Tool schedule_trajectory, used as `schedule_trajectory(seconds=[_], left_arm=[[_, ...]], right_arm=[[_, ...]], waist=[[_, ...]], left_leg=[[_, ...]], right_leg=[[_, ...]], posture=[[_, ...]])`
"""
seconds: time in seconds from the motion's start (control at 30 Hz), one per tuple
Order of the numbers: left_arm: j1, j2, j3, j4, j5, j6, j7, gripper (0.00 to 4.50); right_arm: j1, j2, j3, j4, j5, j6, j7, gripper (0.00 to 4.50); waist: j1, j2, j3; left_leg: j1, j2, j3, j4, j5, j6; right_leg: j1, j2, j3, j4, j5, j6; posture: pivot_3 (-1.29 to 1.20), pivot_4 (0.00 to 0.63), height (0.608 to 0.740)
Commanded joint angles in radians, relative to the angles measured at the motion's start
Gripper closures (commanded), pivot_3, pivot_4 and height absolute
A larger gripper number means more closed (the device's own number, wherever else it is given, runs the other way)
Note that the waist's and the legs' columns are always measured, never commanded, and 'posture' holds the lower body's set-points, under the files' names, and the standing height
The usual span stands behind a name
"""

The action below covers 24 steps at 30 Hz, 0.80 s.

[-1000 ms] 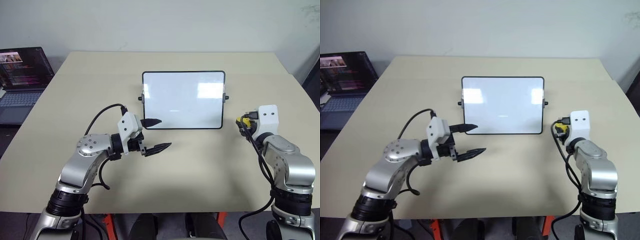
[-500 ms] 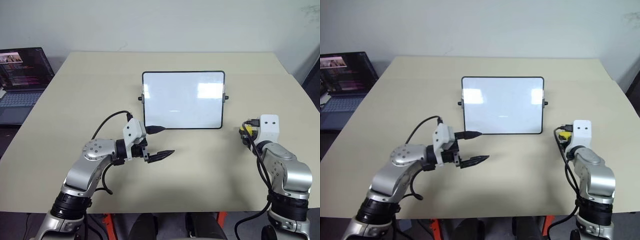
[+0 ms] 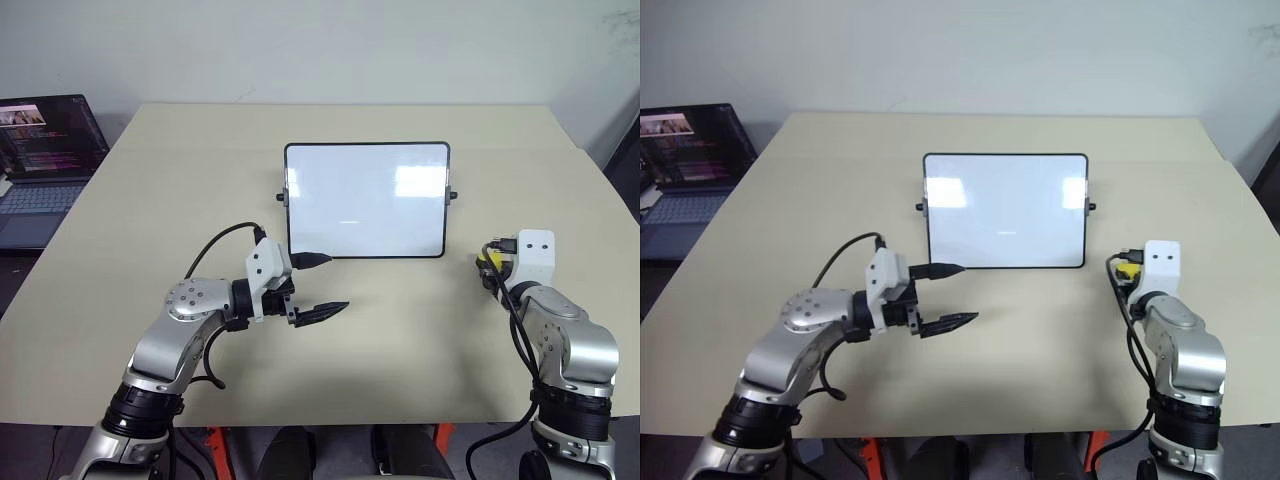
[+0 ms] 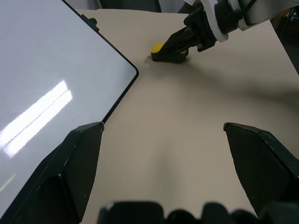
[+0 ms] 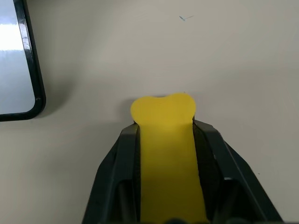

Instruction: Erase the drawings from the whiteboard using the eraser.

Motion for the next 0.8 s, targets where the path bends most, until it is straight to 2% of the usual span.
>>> schedule_trajectory(seconds=[0.03,0.17,0.2,0.4,0.53,0.63,0.8], left_arm=[[-0.002,0.008,0.017,-0.012,-0.003,-0.024,-0.008,0.00],[-0.005,0.009,0.018,-0.008,-0.002,-0.025,-0.008,0.00],[-0.005,0.009,0.018,-0.008,-0.002,-0.025,-0.008,0.00],[-0.010,0.011,0.025,-0.008,-0.007,-0.019,-0.006,0.00],[0.007,0.001,0.093,-0.036,-0.059,0.025,0.047,0.00],[0.032,-0.034,0.179,-0.078,-0.102,0.066,0.156,0.00],[0.096,-0.116,0.258,-0.158,-0.069,0.097,0.384,0.00]], right_arm=[[-0.009,-0.007,0.000,-0.013,0.012,-0.024,0.001,1.65],[-0.010,-0.011,0.001,-0.012,0.015,-0.024,0.000,0.21],[-0.011,-0.012,0.002,-0.013,0.015,-0.023,0.000,0.05],[-0.025,-0.009,-0.006,-0.034,0.026,0.003,-0.006,0.05],[-0.032,-0.034,-0.002,-0.090,0.033,0.010,0.000,0.05],[-0.019,-0.060,0.011,-0.151,0.028,0.005,0.007,0.05],[0.030,-0.056,0.019,-0.253,0.029,-0.065,0.004,0.05]], waist=[[0.000,0.000,0.000],[0.000,0.000,0.000],[0.000,0.000,0.000],[0.000,0.000,0.000],[0.000,0.000,0.000],[0.000,0.000,0.000],[0.001,0.000,-0.001]], left_leg=[[0.000,0.000,0.000,0.000,0.000,0.000],[0.000,0.000,0.000,0.000,0.000,0.000],[0.000,0.000,0.000,0.000,0.000,0.000],[0.000,0.000,0.000,0.000,0.000,0.000],[0.000,0.000,0.000,0.001,0.000,0.000],[0.000,0.000,0.000,0.001,0.000,0.000],[0.000,0.000,-0.001,0.002,0.000,0.000]], right_leg=[[0.000,0.000,0.000,0.000,0.000,0.000],[0.000,0.000,0.000,0.000,0.000,0.000],[0.000,0.000,0.000,0.000,0.000,0.000],[0.000,0.000,0.000,0.000,0.000,0.000],[0.000,0.000,0.000,0.001,0.000,0.000],[0.000,0.000,0.000,0.001,0.000,0.000],[0.000,0.000,0.000,0.001,0.000,0.000]], posture=[[0.00,0.150,0.740],[0.00,0.150,0.740],[0.00,0.150,0.740],[0.00,0.150,0.740],[0.00,0.150,0.740],[0.00,0.150,0.740],[0.00,0.150,0.740]])
